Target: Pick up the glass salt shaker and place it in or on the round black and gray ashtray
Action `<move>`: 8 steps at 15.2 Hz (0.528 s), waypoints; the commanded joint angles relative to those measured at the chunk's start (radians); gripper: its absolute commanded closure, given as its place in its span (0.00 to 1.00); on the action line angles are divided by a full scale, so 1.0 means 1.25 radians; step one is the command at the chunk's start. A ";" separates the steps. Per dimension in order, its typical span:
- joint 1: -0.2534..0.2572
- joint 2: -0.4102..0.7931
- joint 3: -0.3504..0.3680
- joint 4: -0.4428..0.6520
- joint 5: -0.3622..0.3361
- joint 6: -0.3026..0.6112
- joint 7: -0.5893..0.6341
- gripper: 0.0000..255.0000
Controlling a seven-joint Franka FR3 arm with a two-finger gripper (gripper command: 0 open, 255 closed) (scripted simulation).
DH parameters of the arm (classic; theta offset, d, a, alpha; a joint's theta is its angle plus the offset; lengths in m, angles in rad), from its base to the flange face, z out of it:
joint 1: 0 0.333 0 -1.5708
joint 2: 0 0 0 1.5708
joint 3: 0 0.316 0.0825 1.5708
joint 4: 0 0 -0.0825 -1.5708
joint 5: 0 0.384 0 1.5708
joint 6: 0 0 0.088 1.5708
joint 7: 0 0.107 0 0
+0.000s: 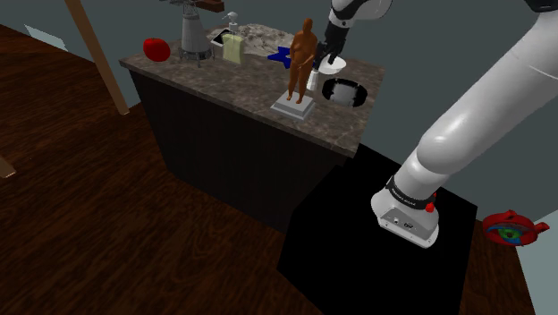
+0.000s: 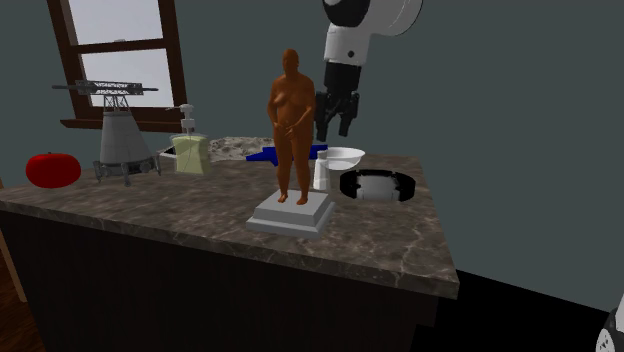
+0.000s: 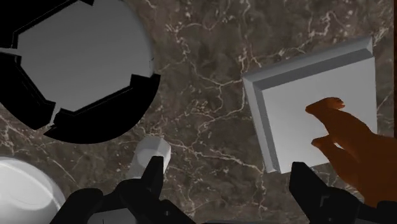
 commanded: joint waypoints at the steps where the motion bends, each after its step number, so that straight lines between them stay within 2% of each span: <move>1: -0.007 0.045 -0.015 0.015 0.016 0.038 -0.024 0.00; 8: -0.042 0.243 -0.043 0.148 0.119 0.121 -0.121 0.00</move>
